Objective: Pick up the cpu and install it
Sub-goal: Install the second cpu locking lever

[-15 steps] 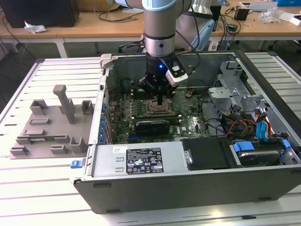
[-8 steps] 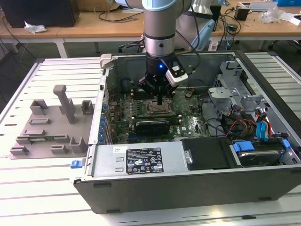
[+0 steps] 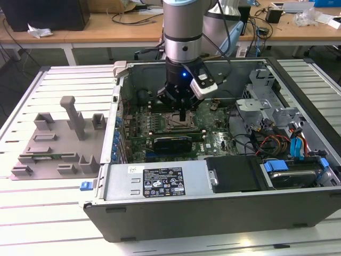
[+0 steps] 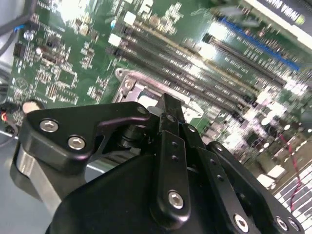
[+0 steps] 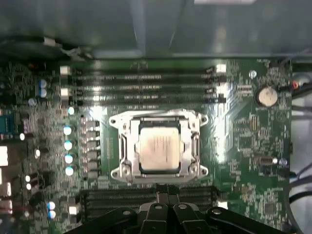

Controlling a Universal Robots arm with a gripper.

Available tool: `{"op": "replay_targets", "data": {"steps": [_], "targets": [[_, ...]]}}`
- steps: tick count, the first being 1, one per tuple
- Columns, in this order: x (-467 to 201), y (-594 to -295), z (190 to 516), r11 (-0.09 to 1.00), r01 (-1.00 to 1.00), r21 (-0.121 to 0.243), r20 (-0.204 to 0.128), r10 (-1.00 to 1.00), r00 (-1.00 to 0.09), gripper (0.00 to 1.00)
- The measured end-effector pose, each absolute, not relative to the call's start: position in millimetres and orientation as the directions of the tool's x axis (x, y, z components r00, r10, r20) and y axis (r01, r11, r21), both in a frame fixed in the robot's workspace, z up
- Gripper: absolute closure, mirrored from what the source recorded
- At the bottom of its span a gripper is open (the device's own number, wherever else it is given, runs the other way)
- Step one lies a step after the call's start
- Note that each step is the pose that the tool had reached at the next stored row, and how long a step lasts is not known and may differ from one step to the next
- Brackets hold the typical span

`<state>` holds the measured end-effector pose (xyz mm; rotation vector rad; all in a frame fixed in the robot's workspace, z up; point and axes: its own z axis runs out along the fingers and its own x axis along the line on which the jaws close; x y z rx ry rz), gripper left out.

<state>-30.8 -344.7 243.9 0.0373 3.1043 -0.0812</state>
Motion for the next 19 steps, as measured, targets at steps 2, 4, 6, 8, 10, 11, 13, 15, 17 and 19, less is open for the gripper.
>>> {"op": "replay_targets", "data": {"steps": [2, 4, 6, 8, 10, 11, 13, 15, 17, 19], "targets": [[-31, -347, 243, 0.998, 0.025, -0.051, -0.037, 0.023, -0.999, 0.89], [-33, -349, 243, 0.998, 0.025, -0.049, -0.037, 0.023, -0.999, 0.89], [-34, -351, 242, 0.999, 0.025, -0.048, -0.037, 0.023, -0.999, 0.89], [-38, -351, 241, 0.999, 0.025, -0.047, -0.037, 0.023, -0.999, 0.89], [-38, -351, 241, 0.999, 0.025, -0.047, -0.036, 0.023, -0.999, 0.89], [-38, -351, 241, 0.999, 0.025, -0.046, -0.036, 0.023, -0.999, 0.89], [-39, -351, 240, 0.999, 0.02, -0.033, -0.036, 0.019, -0.999, 0.89], [-40, -352, 238, 1.0, 0.014, -0.024, -0.036, 0.013, -0.999, 0.89], [-40, -352, 236, 1.0, 0.008, -0.016, -0.036, 0.007, -0.999, 0.89], [-41, -353, 233, 1.0, 0.001, -0.007, -0.036, 0.001, -0.999, 0.89]]}}
